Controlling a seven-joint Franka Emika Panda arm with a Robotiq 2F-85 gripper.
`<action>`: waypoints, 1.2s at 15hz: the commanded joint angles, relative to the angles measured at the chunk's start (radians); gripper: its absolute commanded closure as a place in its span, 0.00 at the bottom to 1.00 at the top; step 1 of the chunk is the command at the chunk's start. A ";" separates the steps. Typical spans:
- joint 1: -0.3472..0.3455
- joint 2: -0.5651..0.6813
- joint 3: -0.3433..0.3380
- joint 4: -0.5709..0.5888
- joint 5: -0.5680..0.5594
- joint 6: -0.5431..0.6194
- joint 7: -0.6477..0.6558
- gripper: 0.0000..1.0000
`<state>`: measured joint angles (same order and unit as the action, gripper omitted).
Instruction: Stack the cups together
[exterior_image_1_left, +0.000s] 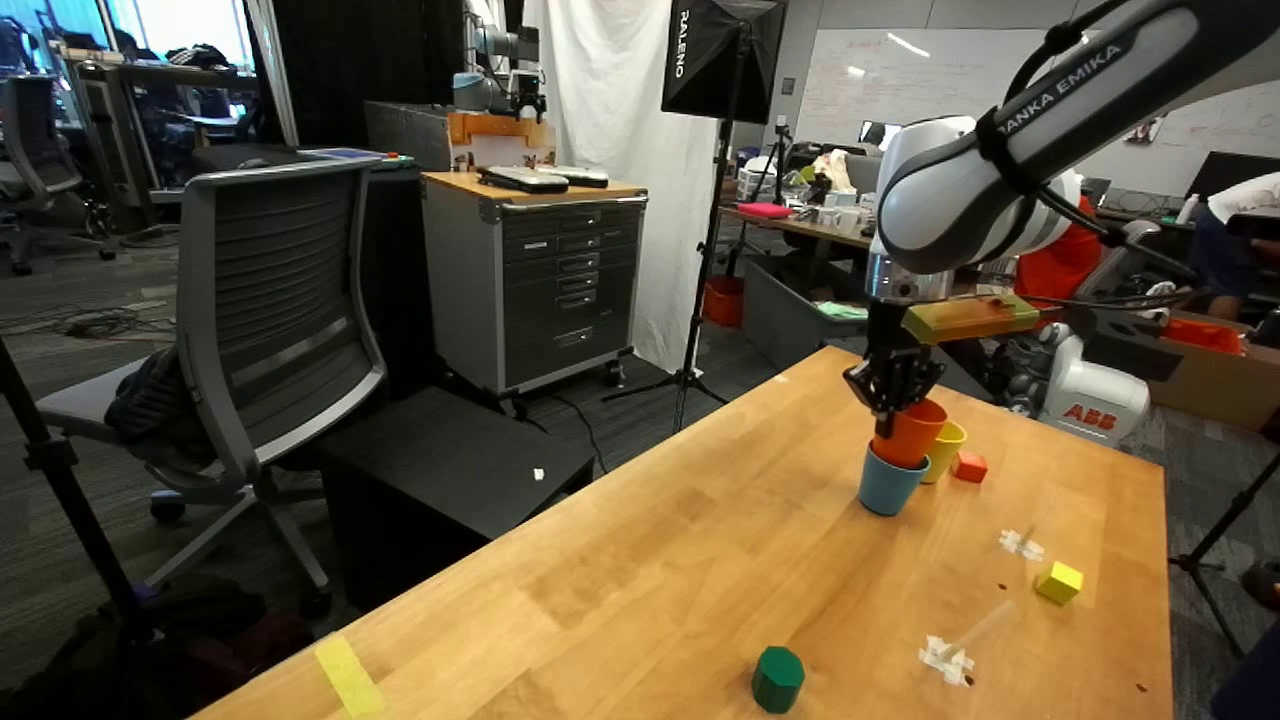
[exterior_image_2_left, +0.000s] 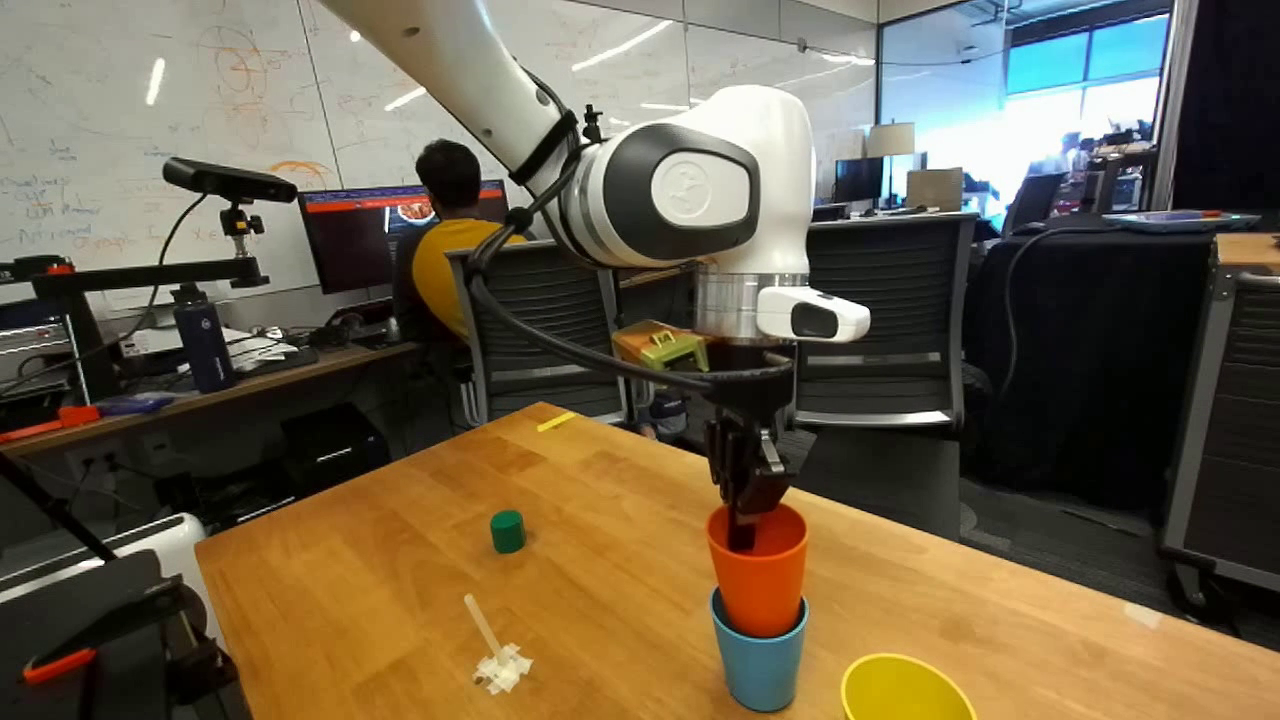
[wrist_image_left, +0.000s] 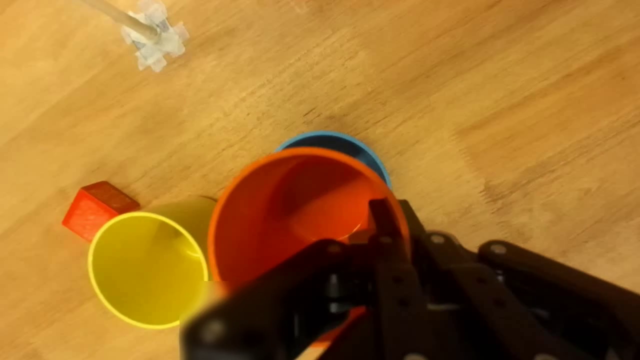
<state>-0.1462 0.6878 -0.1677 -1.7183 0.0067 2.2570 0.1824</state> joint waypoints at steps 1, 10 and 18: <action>0.010 0.008 -0.010 0.003 -0.012 0.000 0.017 0.99; 0.003 0.079 -0.013 0.044 -0.006 0.002 0.025 0.99; 0.004 0.089 -0.011 0.052 -0.005 0.018 0.026 0.64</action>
<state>-0.1466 0.7517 -0.1711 -1.6915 0.0066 2.2646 0.1932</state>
